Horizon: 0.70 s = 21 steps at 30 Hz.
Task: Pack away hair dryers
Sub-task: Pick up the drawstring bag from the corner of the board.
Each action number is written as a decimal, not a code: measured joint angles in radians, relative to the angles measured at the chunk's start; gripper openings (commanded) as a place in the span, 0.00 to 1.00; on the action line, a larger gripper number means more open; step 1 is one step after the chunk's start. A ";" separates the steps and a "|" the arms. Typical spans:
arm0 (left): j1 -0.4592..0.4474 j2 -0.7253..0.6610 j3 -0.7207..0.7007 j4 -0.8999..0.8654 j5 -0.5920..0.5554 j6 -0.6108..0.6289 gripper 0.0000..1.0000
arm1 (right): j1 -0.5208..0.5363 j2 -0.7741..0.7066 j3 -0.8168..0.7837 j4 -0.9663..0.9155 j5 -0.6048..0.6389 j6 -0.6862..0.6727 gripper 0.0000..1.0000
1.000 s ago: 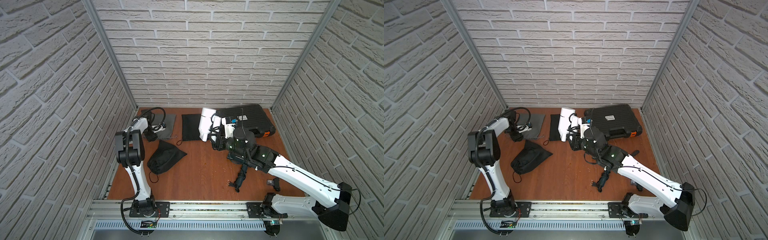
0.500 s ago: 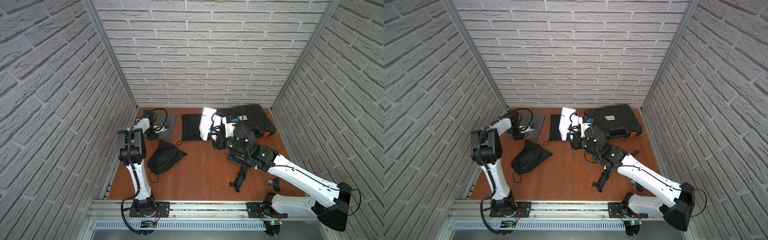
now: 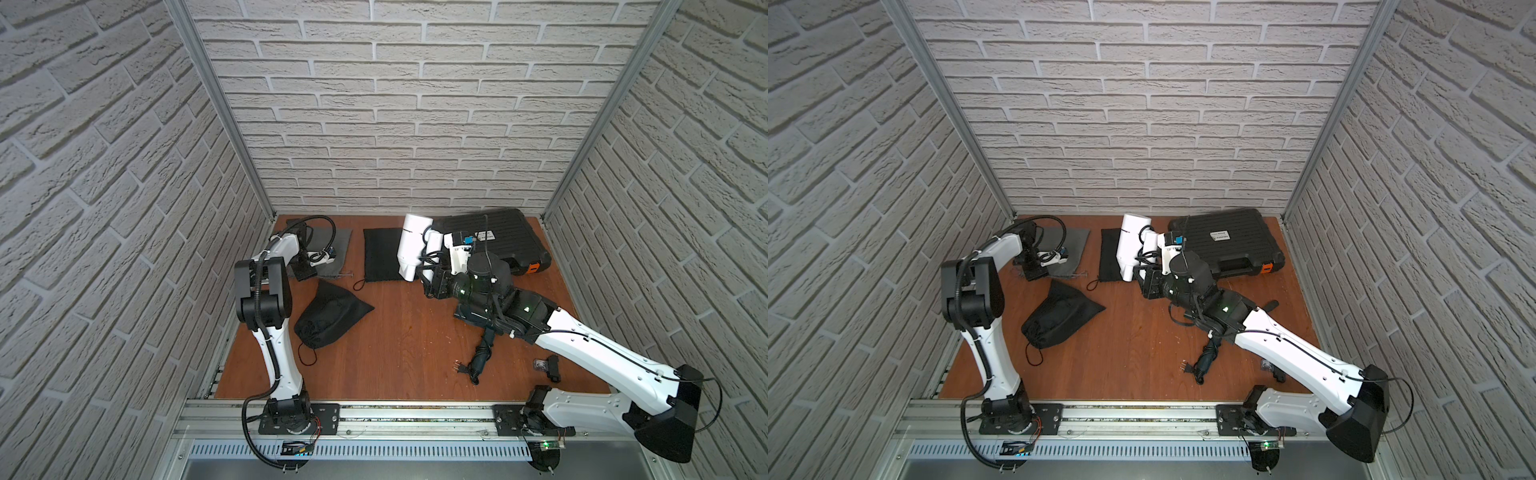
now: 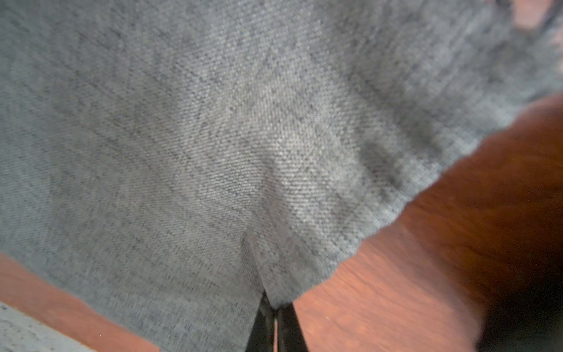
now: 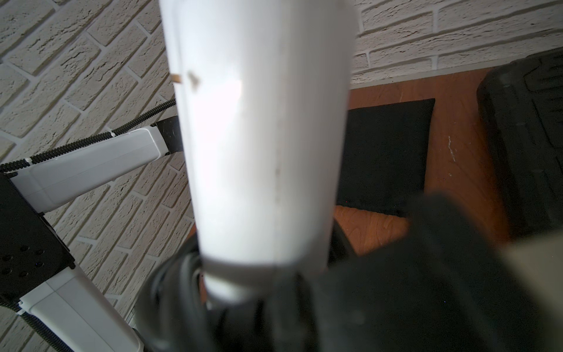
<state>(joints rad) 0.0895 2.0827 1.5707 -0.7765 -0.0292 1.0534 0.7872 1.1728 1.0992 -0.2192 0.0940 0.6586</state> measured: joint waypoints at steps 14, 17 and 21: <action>-0.022 0.007 0.690 -0.395 0.136 -0.238 0.00 | 0.000 0.000 0.000 0.006 -0.005 0.006 0.03; -0.066 -0.004 0.715 -0.449 0.150 -0.264 0.00 | 0.000 -0.002 0.000 0.005 -0.004 0.007 0.03; -0.176 -0.032 0.628 -0.495 0.159 -0.282 0.00 | 0.000 -0.021 0.000 -0.018 0.017 0.005 0.03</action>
<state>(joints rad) -0.0868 2.0502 2.1990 -1.2713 0.1295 0.7715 0.7872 1.1519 1.0992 -0.2367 0.1112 0.6636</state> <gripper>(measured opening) 0.050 0.404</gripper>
